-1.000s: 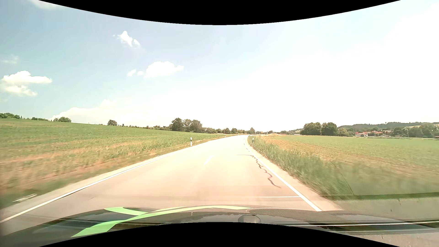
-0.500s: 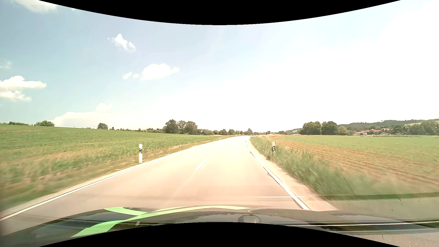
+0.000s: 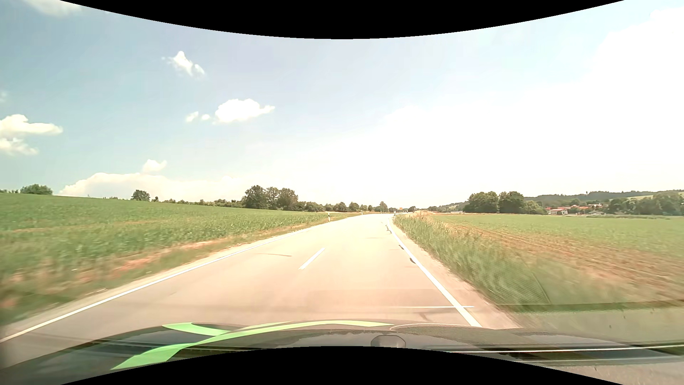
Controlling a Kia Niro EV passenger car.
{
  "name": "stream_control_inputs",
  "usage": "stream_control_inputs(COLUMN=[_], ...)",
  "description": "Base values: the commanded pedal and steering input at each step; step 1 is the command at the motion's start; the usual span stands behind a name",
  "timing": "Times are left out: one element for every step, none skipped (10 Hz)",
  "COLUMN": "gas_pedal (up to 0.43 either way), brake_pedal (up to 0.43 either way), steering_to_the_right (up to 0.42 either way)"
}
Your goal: Follow the waypoints while adhering to traffic rules and regulations
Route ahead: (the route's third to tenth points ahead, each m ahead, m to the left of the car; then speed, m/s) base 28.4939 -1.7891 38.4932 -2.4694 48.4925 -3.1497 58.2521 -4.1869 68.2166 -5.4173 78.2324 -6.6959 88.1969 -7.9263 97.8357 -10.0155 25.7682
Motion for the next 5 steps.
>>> stream_control_inputs(gas_pedal=[0.22, 0.228, 0.248, 0.248, 0.248], brake_pedal=[0.0, 0.0, 0.0, 0.0, 0.0], steering_to_the_right=[0.014, 0.014, 0.014, 0.014, 0.013])
